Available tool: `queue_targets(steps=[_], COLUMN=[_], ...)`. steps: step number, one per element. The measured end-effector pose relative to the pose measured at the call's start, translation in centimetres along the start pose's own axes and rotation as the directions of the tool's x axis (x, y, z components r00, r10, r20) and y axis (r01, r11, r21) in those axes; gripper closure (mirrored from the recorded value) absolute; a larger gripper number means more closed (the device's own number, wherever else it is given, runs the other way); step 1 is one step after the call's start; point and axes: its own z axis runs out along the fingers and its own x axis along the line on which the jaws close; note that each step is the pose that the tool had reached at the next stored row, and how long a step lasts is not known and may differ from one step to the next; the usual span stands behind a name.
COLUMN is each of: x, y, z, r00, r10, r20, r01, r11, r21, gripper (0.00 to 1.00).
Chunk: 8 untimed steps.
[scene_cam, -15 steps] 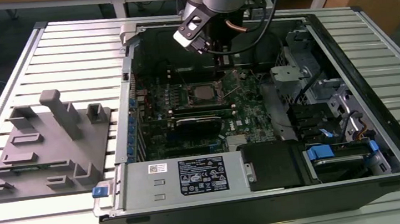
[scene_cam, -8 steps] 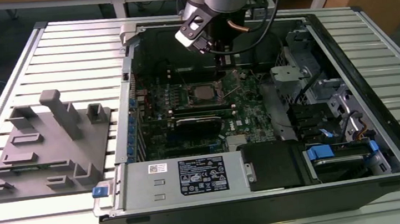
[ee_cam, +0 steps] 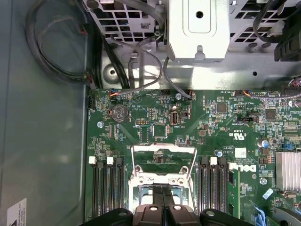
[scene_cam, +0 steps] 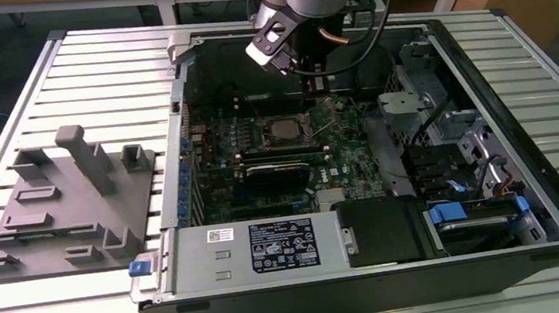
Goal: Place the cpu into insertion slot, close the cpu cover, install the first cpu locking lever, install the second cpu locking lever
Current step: 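Close the cpu cover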
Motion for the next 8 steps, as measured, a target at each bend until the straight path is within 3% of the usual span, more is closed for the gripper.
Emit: queue_targets(steps=[8], x=[0.00], y=[0.86], z=[0.04], r00=[1.0000], r10=[0.000], r20=[0.0000], r01=[0.000], r11=[1.0000], r21=[0.0000], gripper=[0.89])
